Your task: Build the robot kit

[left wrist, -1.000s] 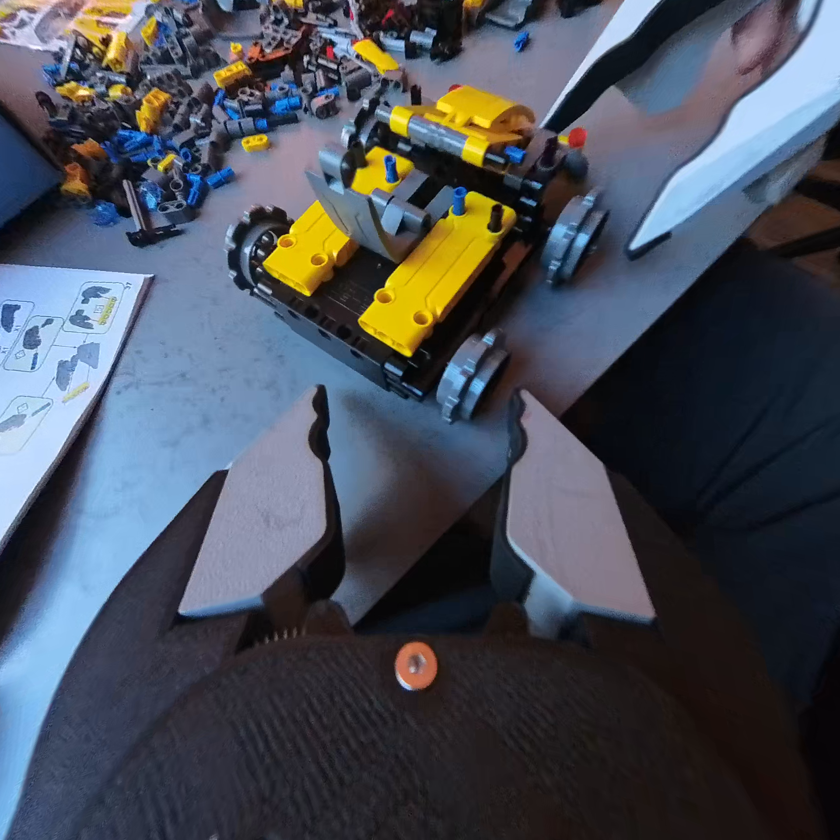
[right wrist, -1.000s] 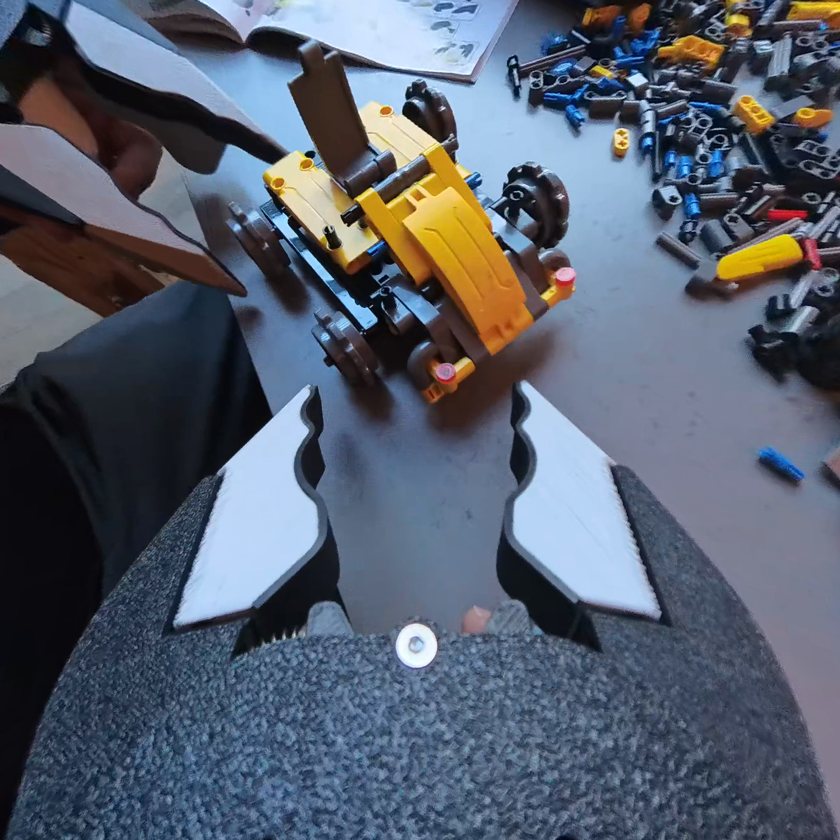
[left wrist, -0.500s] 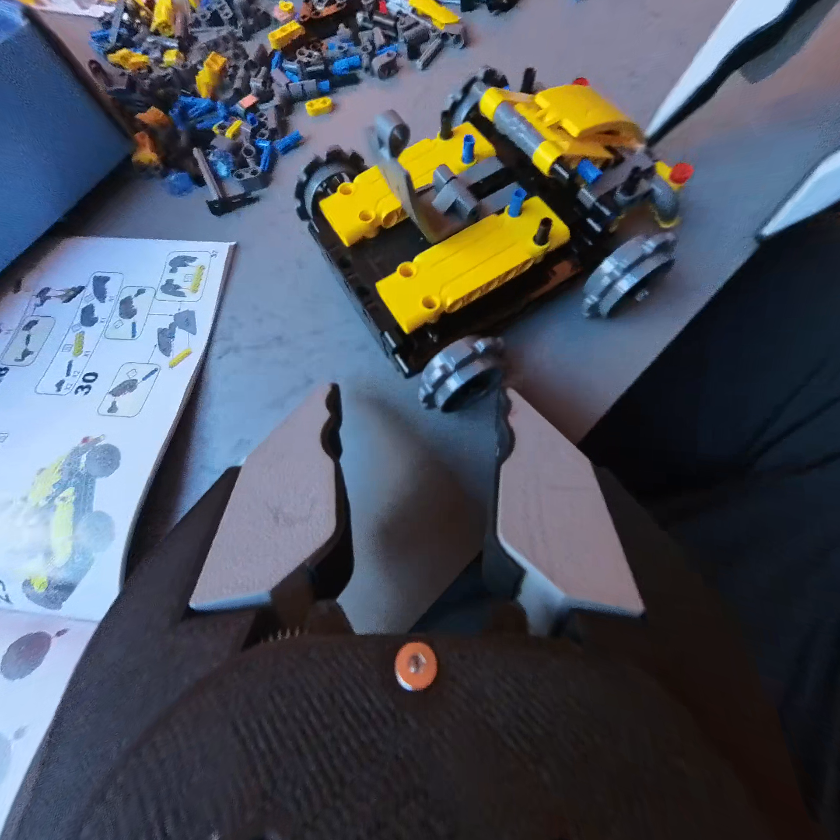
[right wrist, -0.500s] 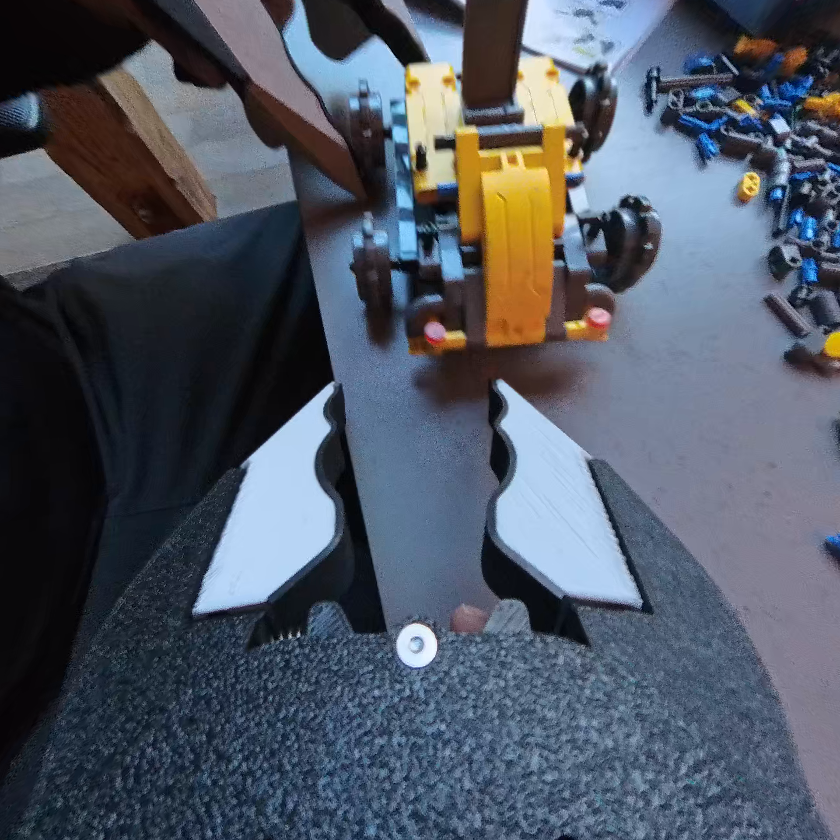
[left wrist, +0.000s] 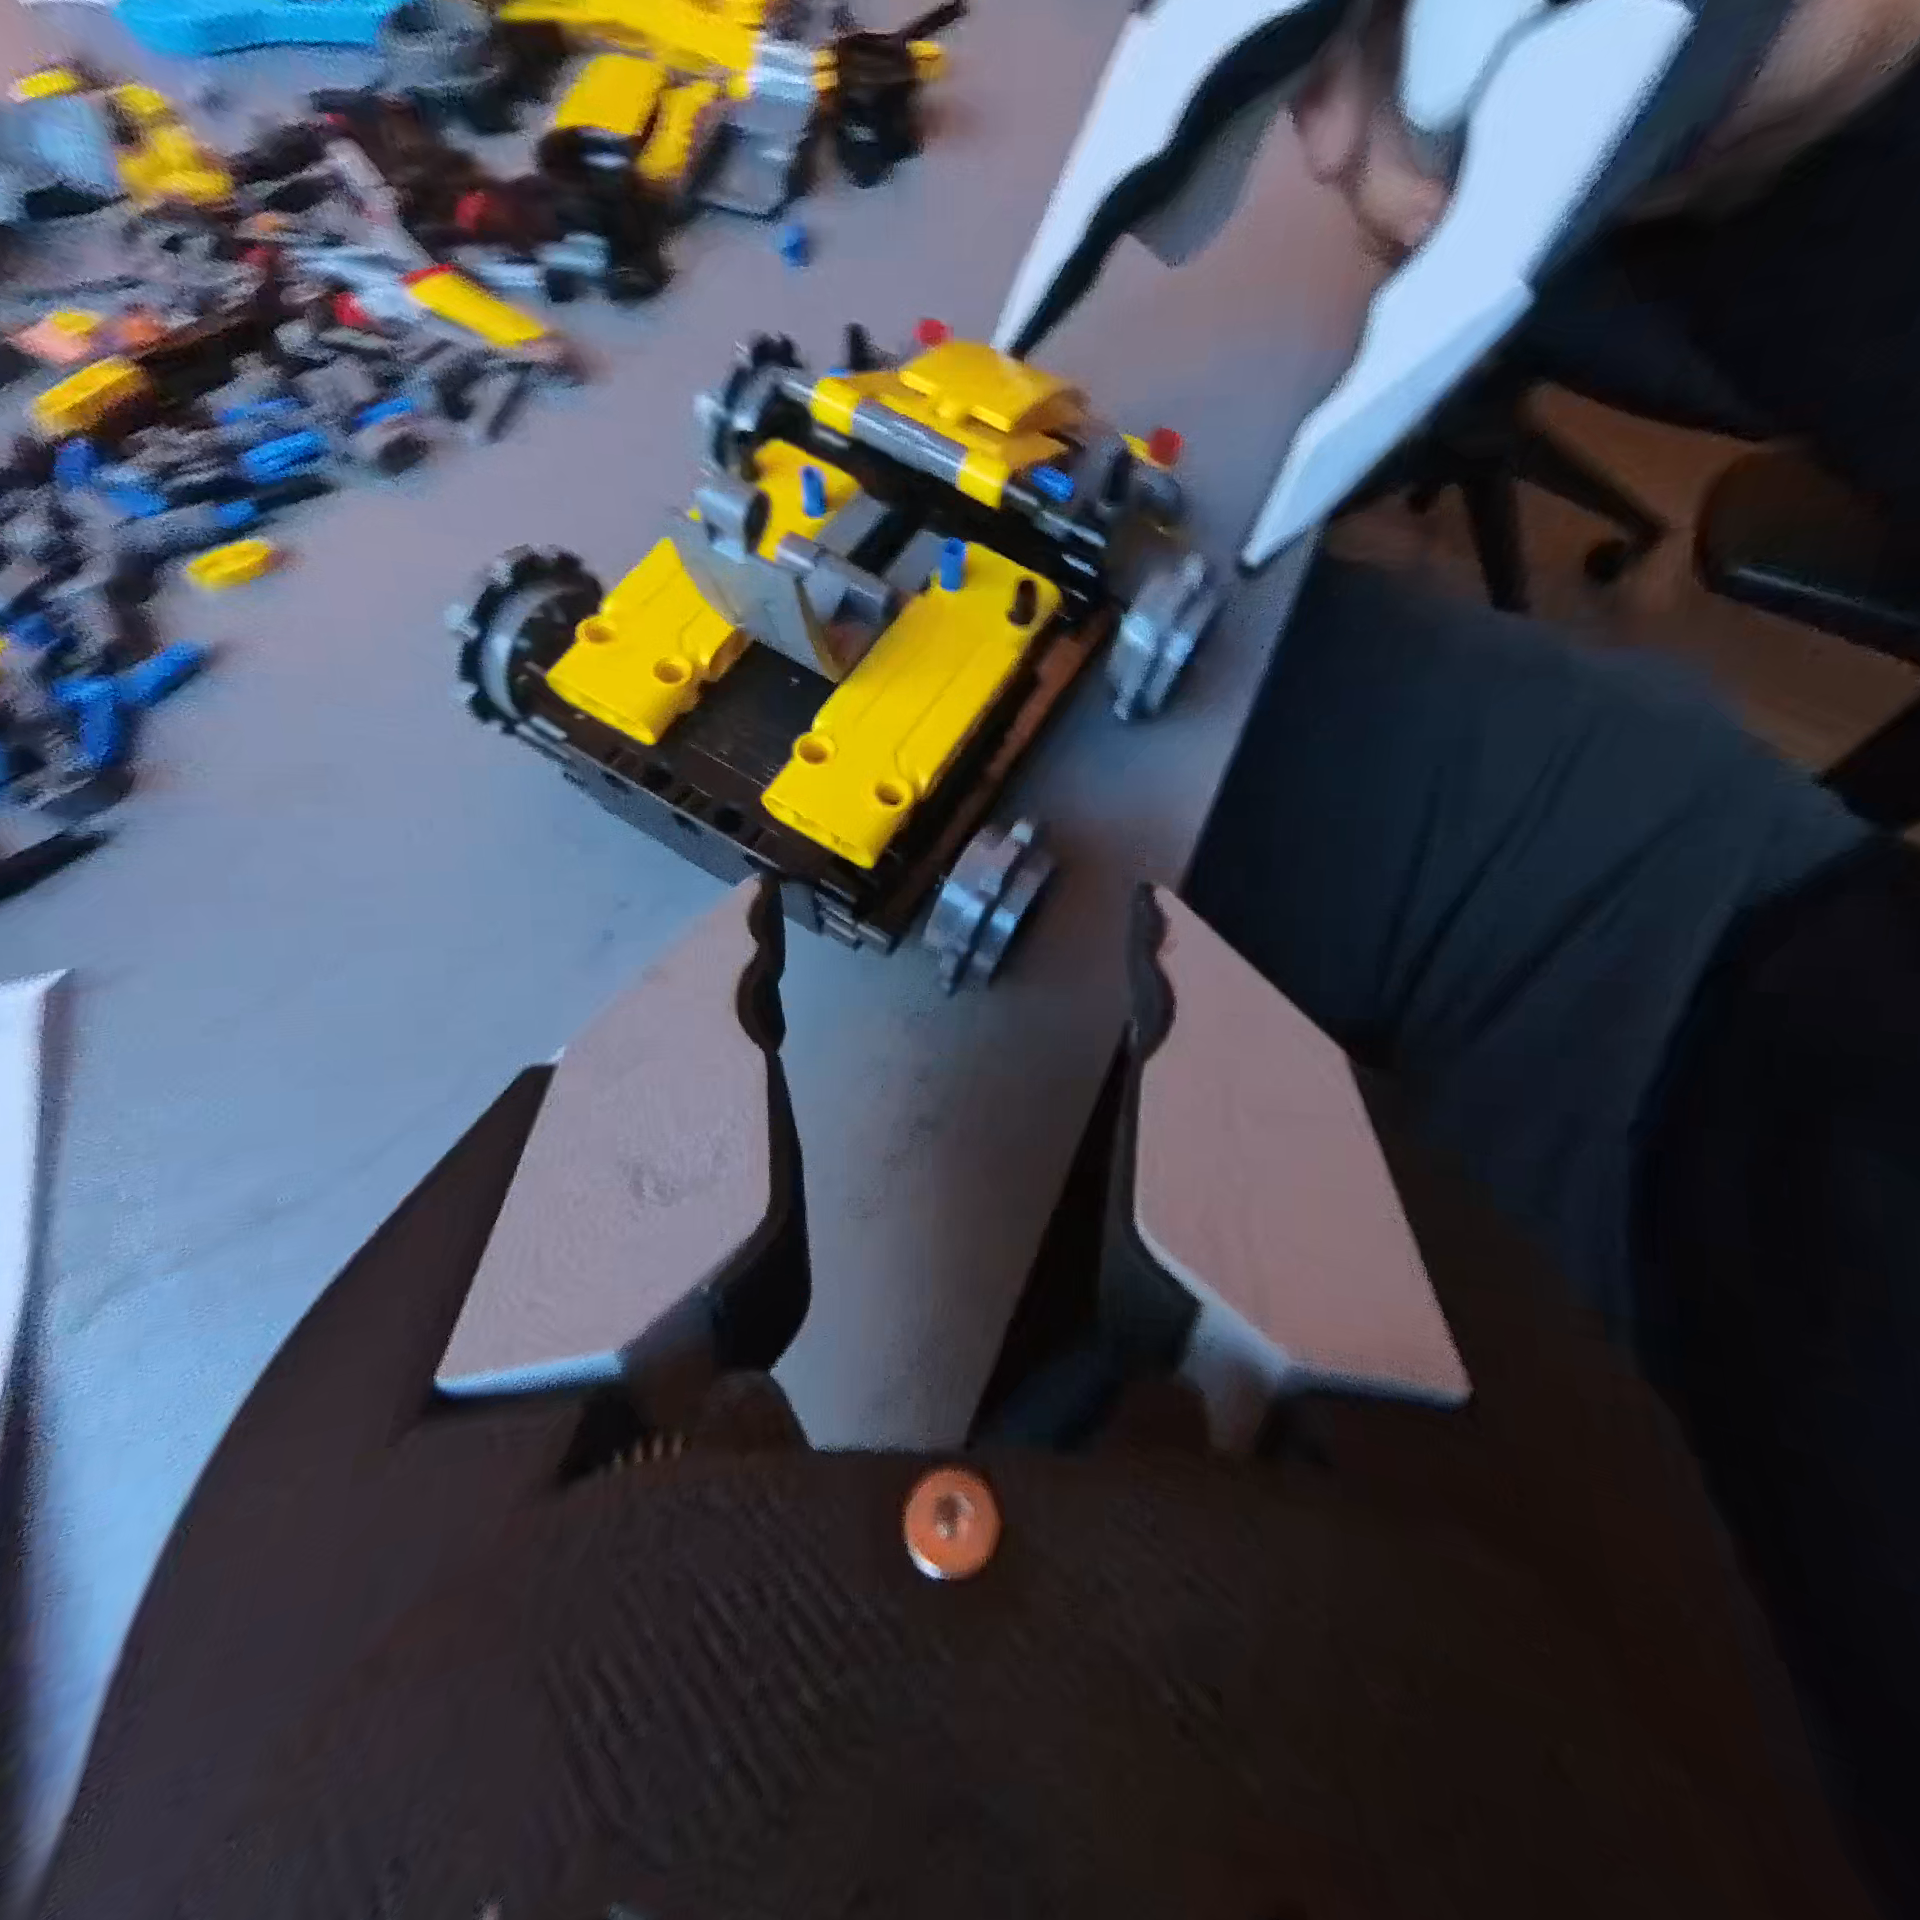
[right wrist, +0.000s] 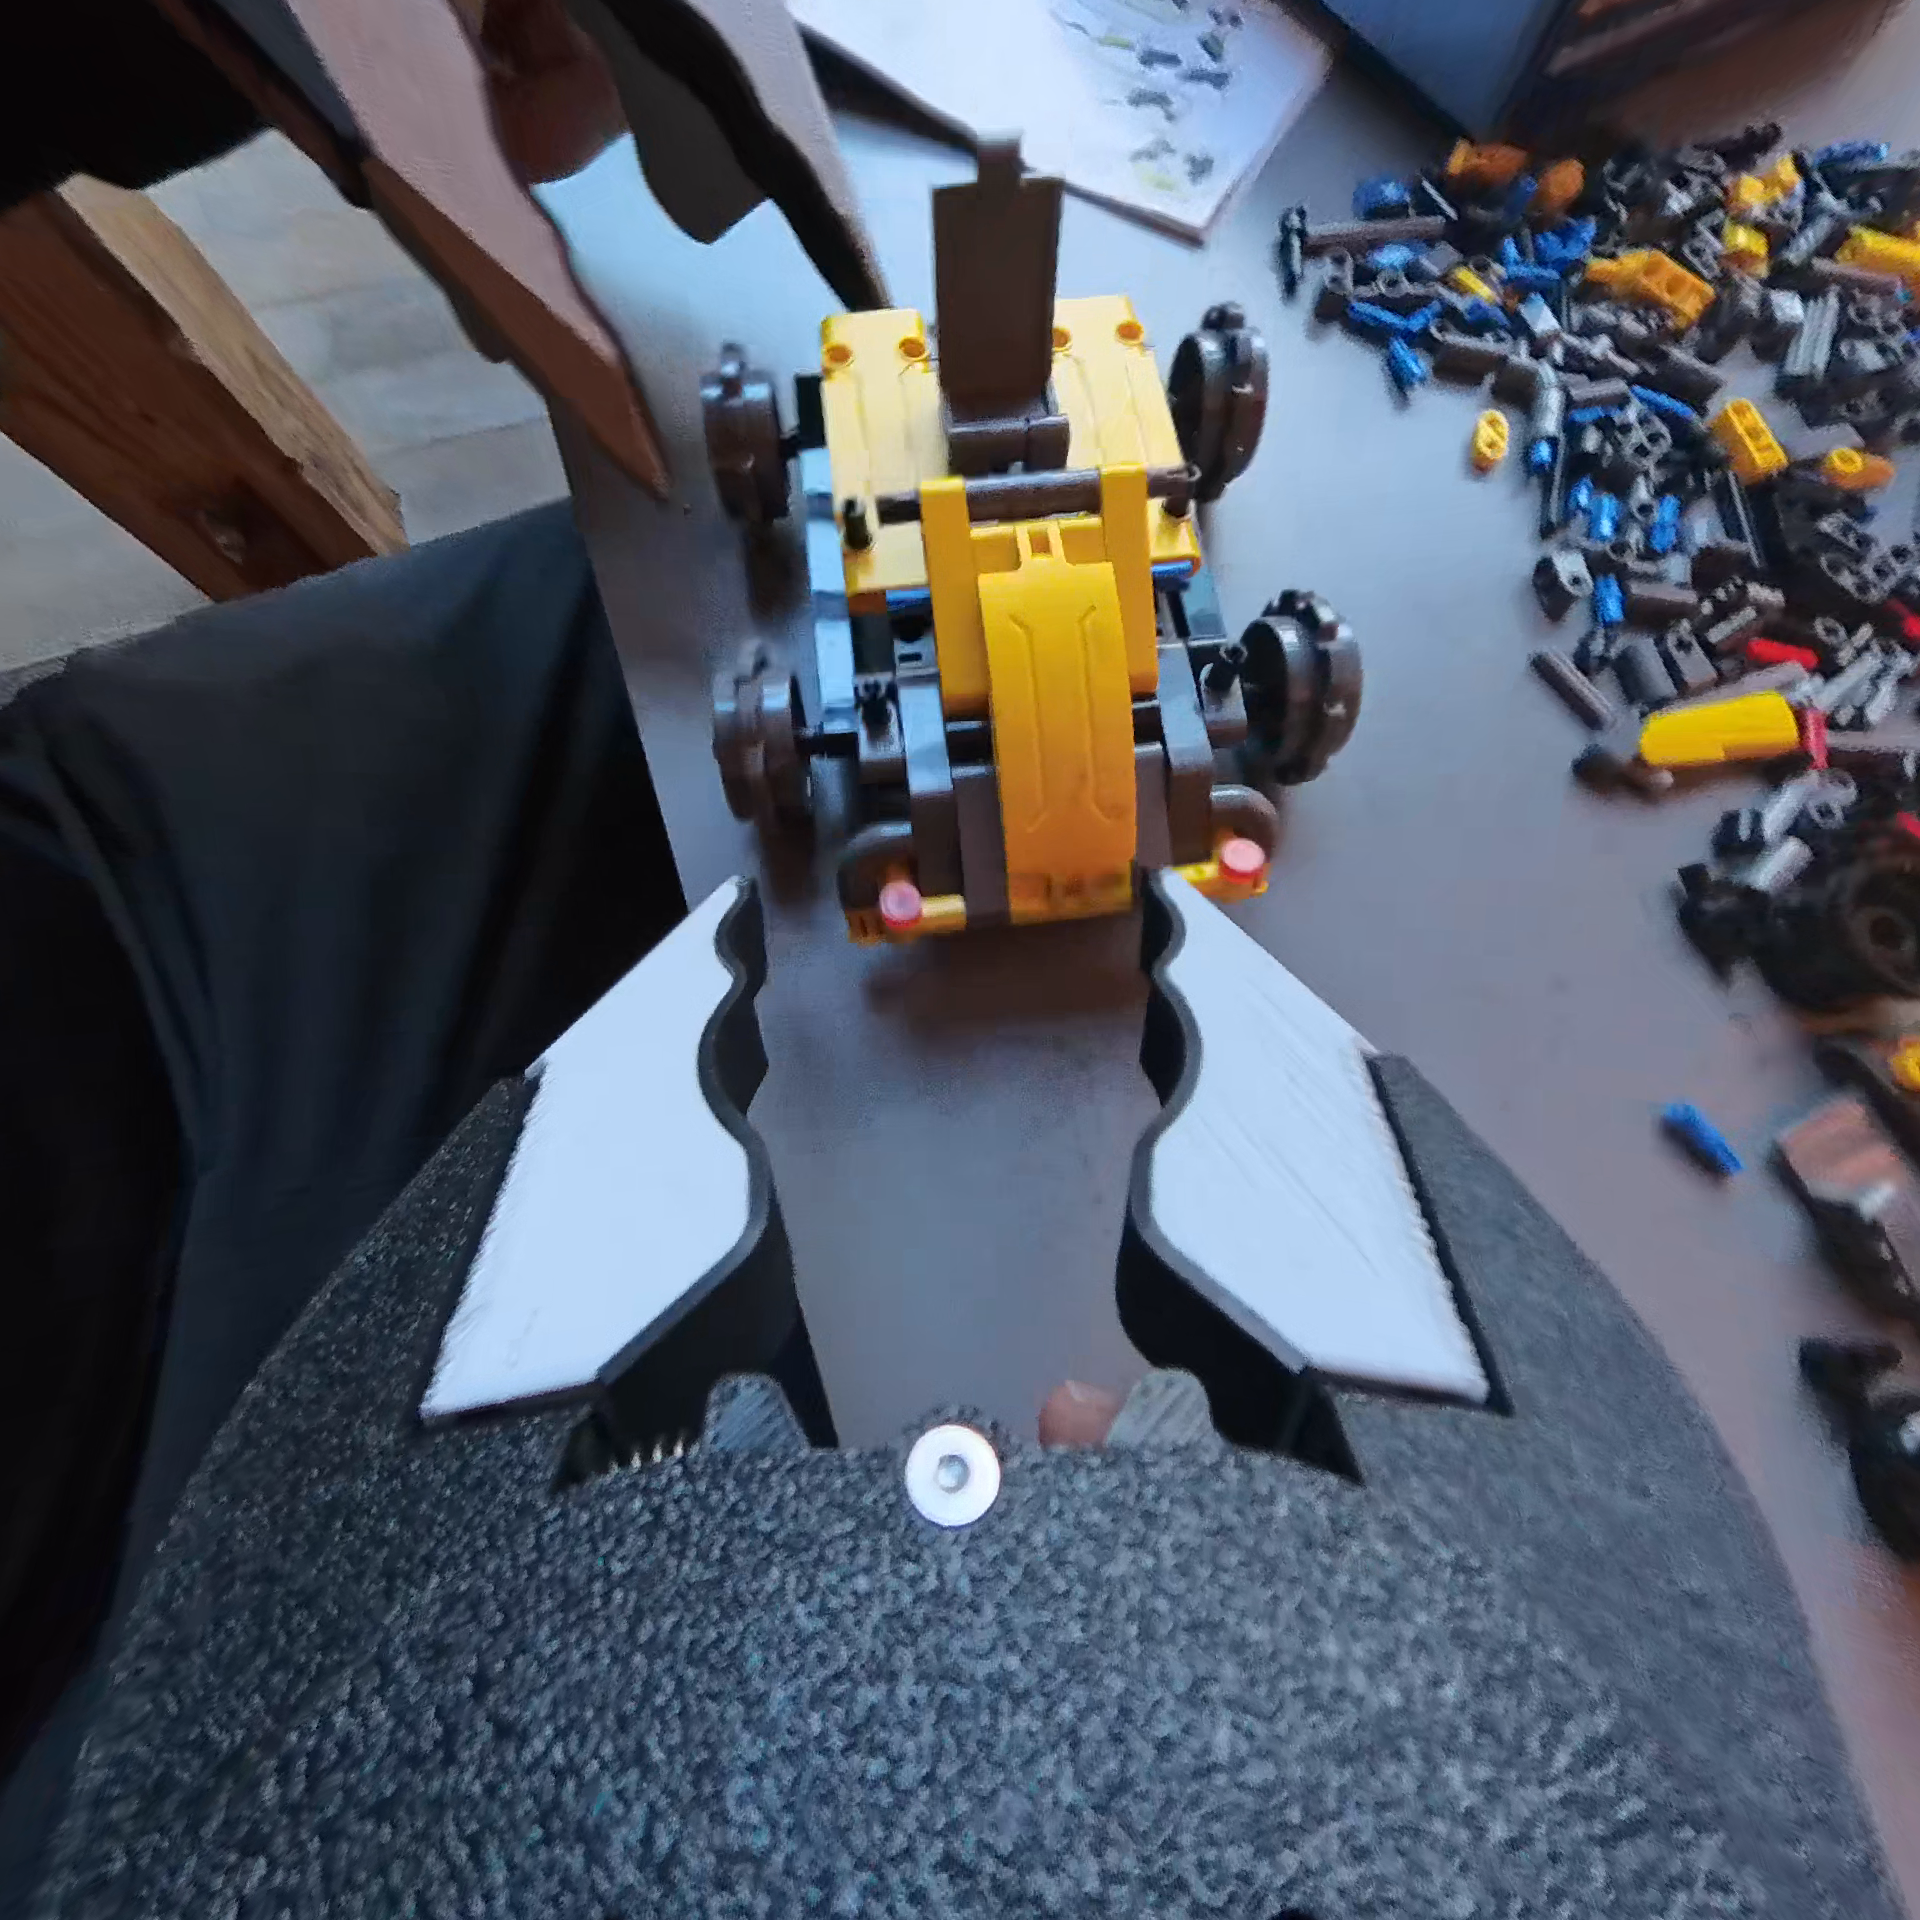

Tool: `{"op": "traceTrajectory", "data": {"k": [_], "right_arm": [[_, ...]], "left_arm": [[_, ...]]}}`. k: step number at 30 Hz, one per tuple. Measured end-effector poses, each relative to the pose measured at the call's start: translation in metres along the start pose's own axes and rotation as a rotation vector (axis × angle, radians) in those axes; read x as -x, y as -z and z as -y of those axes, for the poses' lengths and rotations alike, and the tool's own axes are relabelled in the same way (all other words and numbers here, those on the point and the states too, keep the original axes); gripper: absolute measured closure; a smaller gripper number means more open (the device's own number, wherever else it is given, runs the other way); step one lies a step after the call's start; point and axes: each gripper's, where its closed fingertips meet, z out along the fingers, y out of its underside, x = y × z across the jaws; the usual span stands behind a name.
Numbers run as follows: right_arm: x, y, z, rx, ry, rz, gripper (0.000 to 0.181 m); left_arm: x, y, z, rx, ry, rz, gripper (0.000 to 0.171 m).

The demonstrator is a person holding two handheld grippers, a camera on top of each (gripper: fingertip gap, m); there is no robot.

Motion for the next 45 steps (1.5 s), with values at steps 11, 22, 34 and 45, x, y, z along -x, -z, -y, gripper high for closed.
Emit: {"op": "traceTrajectory", "data": {"k": [11, 22, 34, 45], "right_arm": [[-0.043, 0.081, -0.068, 0.008, -0.175, -0.086, 0.109], [-0.020, 0.027, -0.028, 0.020, -0.123, 0.134, 0.136], [0.004, -0.020, -0.003, 0.076, 0.092, 0.119, 0.125], [-0.047, -0.015, 0.001, -0.050, 0.148, 0.231, 0.117]], "left_arm": [[-0.004, -0.018, 0.012, -0.004, -0.043, 0.023, 0.115], [0.025, 0.001, -0.023, 0.070, -0.010, 0.097, 0.120], [0.073, 0.071, -0.064, 0.058, 0.012, 0.103, 0.123], [0.080, 0.065, -0.069, 0.121, -0.069, -0.048, 0.131]]}}
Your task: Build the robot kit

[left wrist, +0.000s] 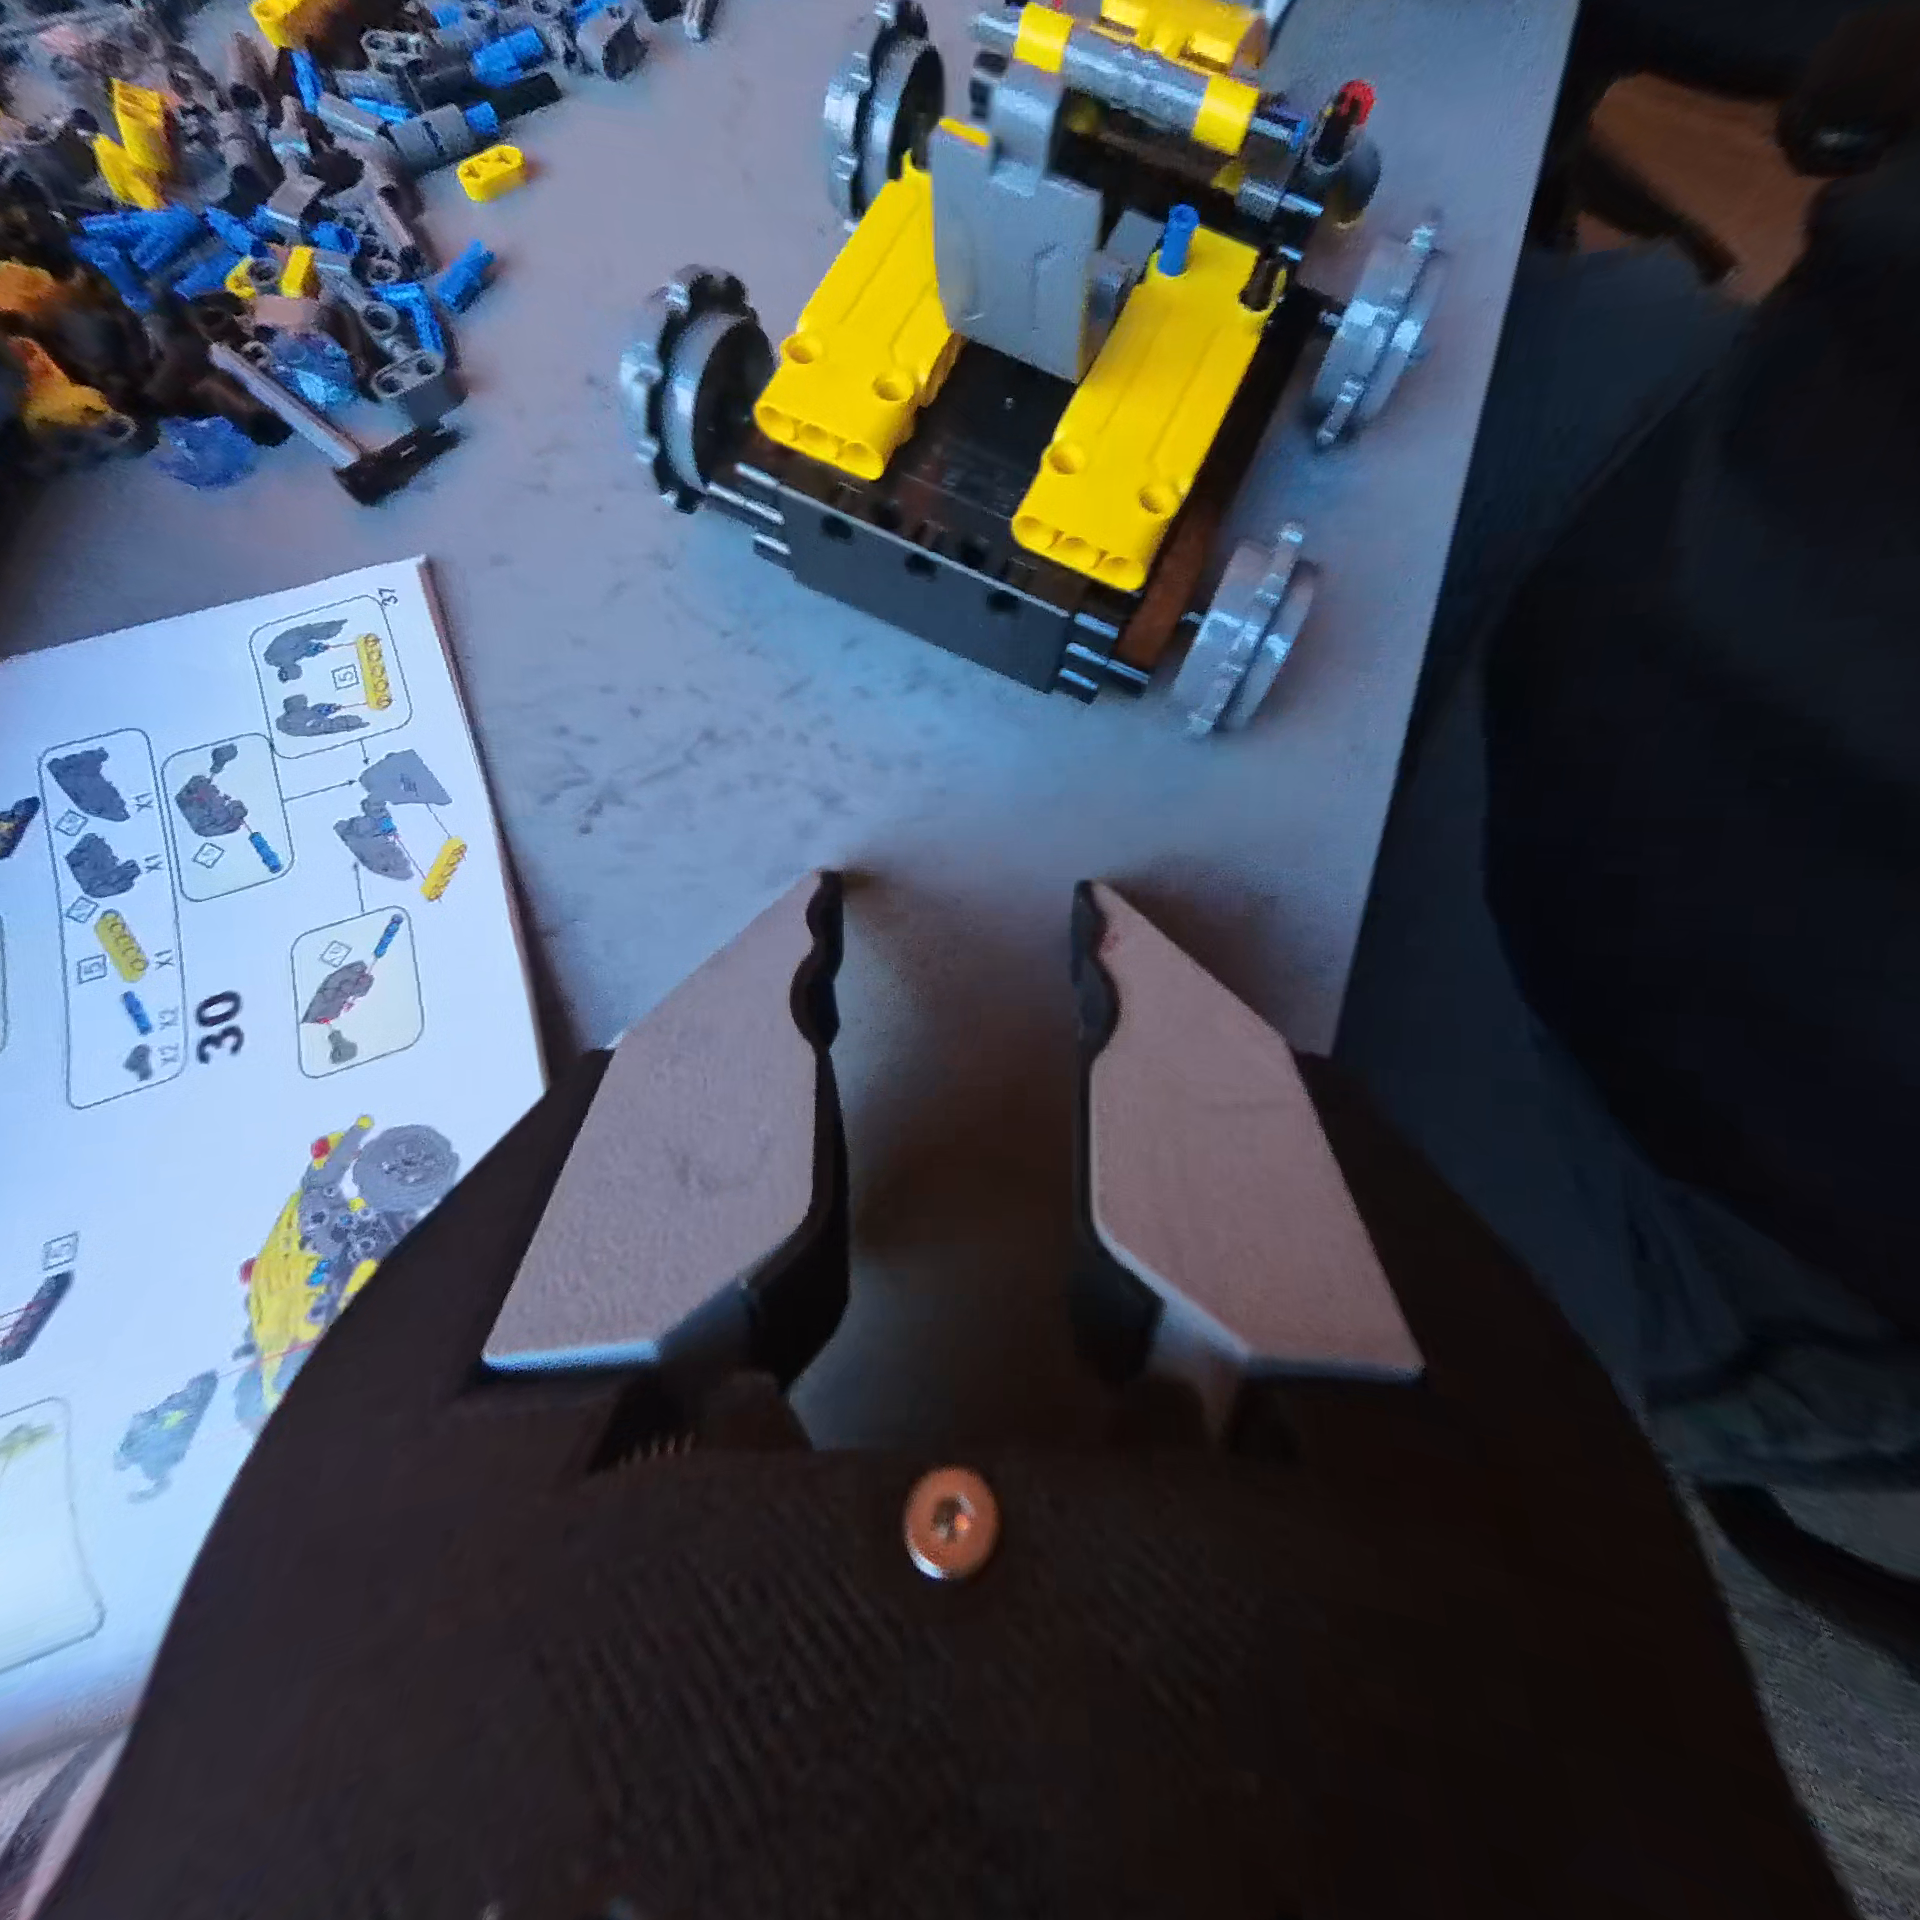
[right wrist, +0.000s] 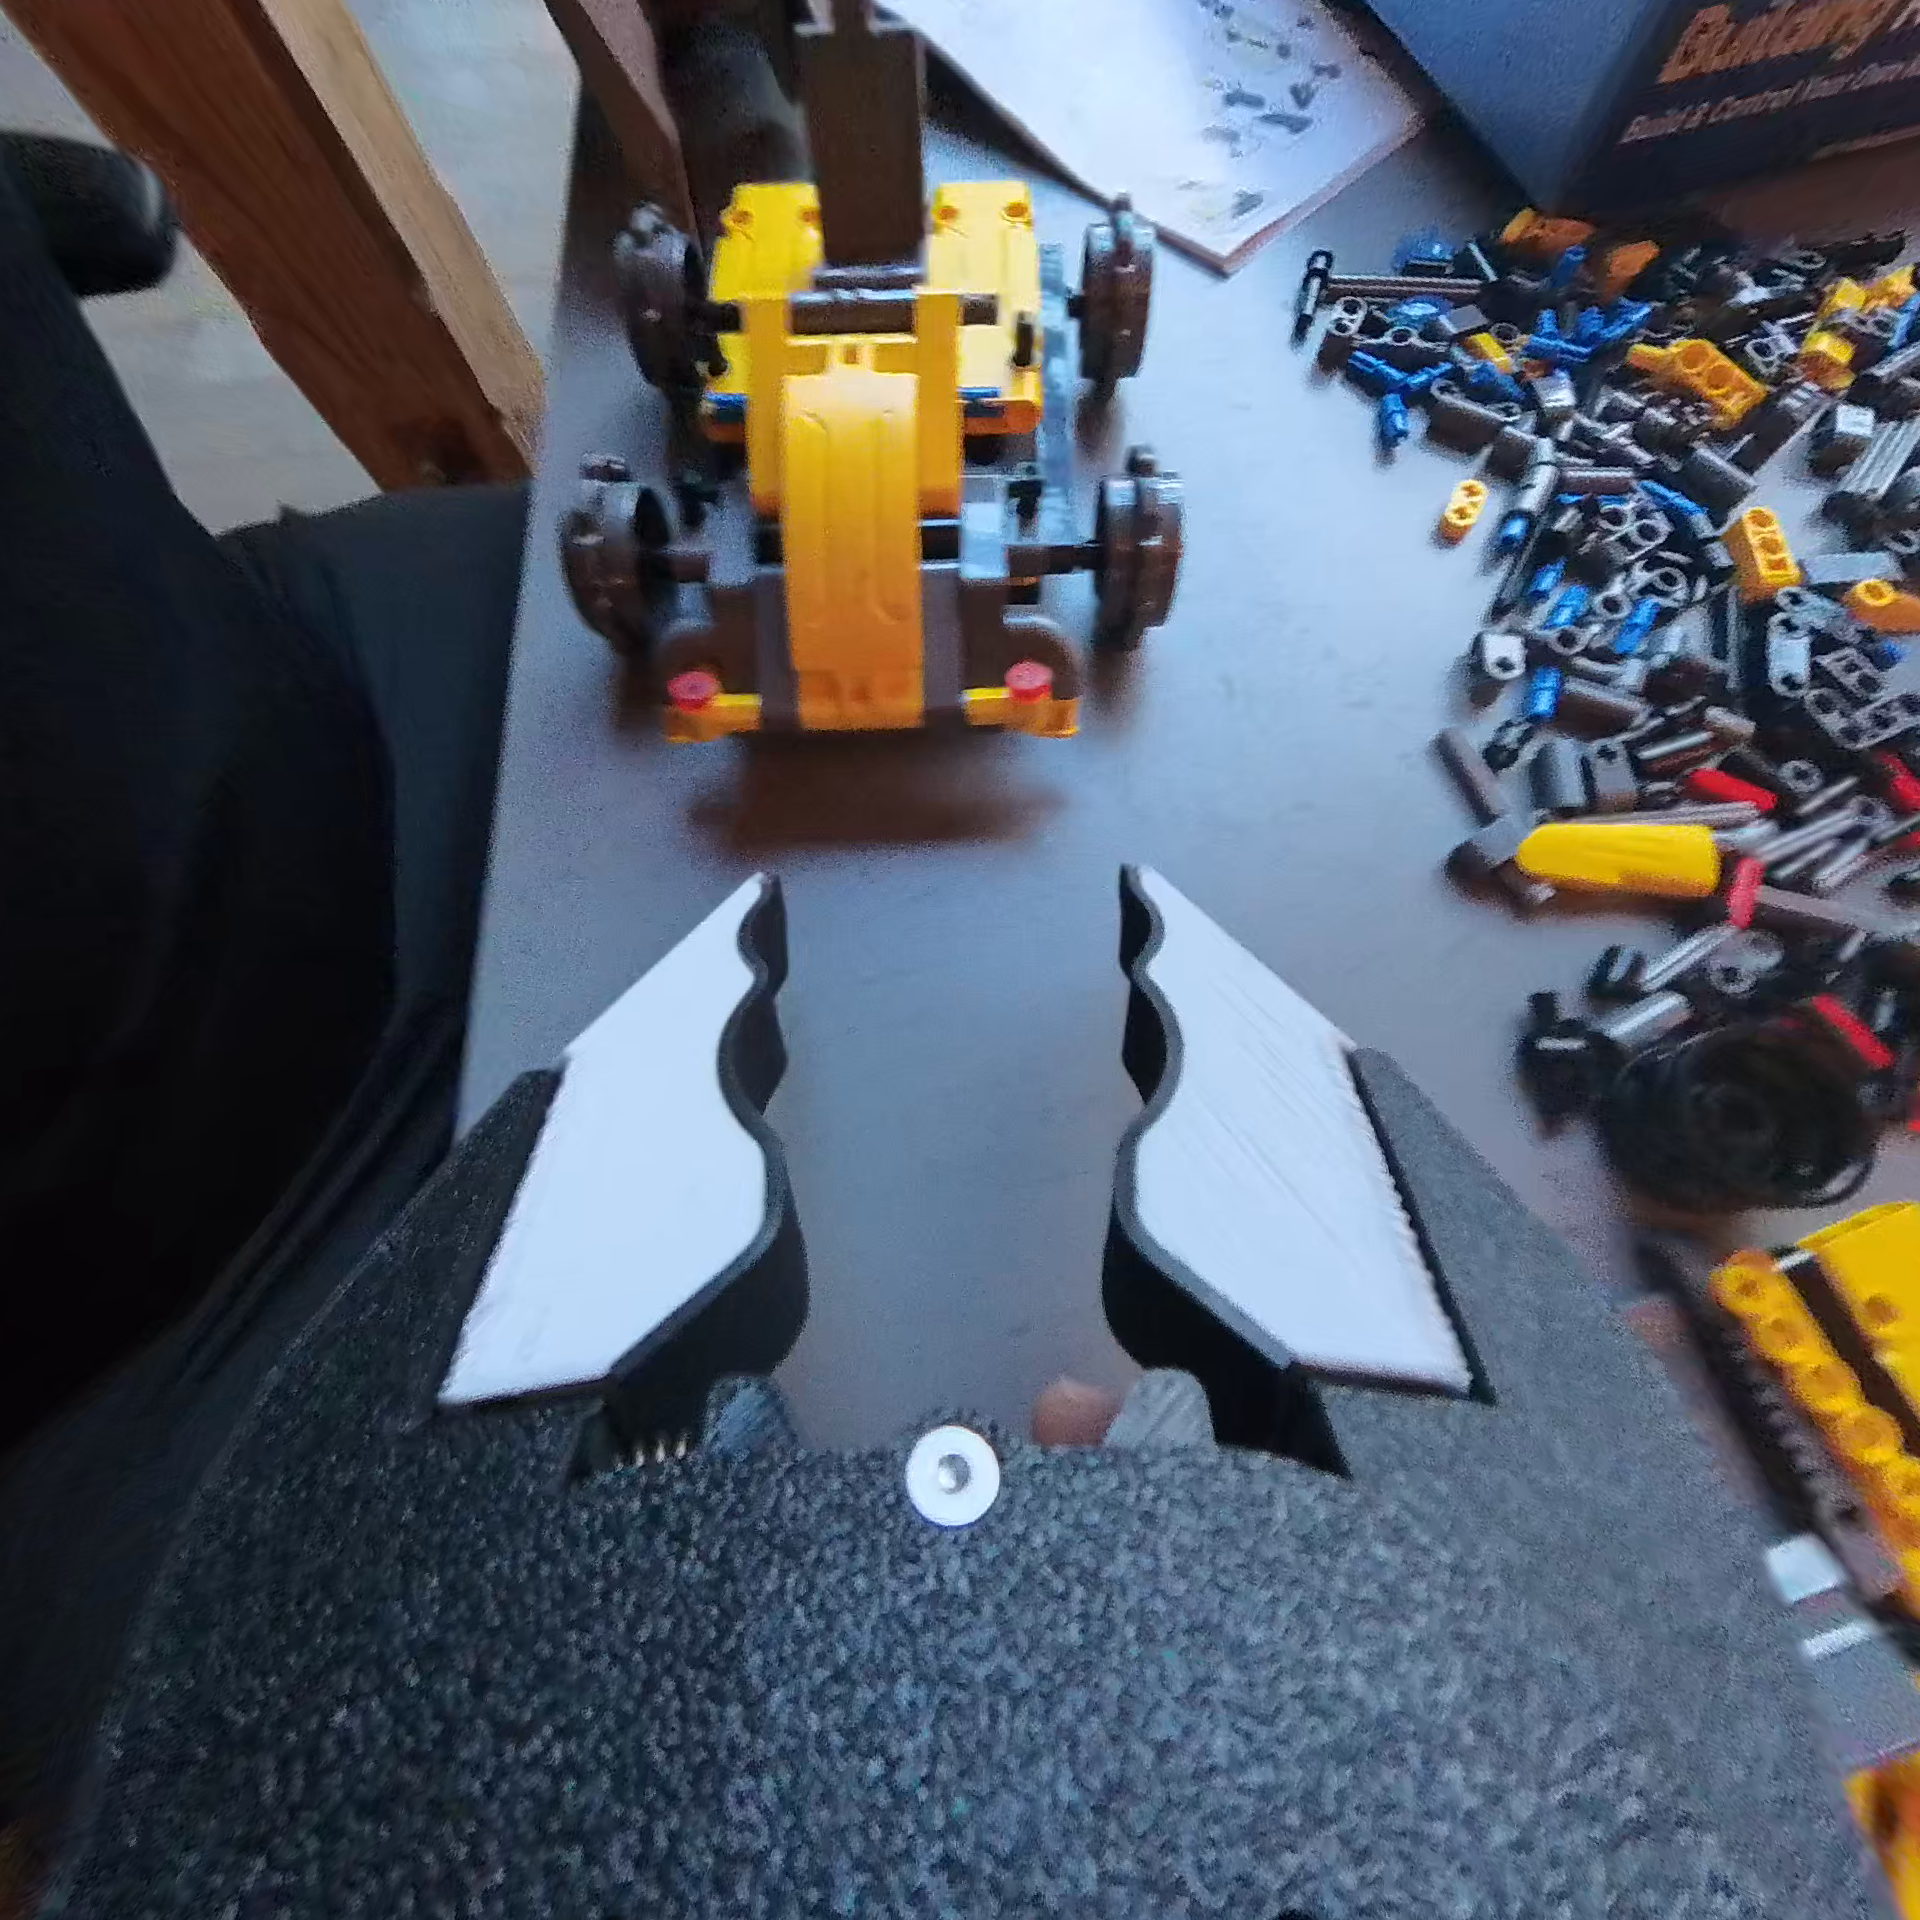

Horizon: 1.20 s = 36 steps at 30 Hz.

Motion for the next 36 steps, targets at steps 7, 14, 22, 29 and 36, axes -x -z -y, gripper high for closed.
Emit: {"op": "traceTrajectory", "data": {"k": [7, 14, 22, 29, 36], "right_arm": [[-0.012, -0.017, 0.013, -0.003, 0.005, 0.132, 0.113], [-0.014, -0.013, 0.017, -0.039, -0.003, 0.119, 0.115], [-0.012, -0.010, 0.020, -0.064, 0.008, 0.125, 0.116], [-0.010, -0.011, 0.018, -0.054, 0.052, 0.104, 0.117], [-0.006, -0.010, 0.031, -0.118, -0.001, 0.177, 0.108]], "left_arm": [[-0.003, 0.000, 0.002, -0.011, 0.032, -0.030, 0.131], [-0.004, -0.003, 0.004, -0.011, 0.033, -0.025, 0.133], [-0.005, -0.006, 0.005, -0.003, 0.007, 0.024, 0.135], [-0.012, -0.010, 0.008, -0.006, 0.021, 0.019, 0.138], [-0.012, -0.010, 0.009, -0.011, 0.043, 0.013, 0.140]]}}
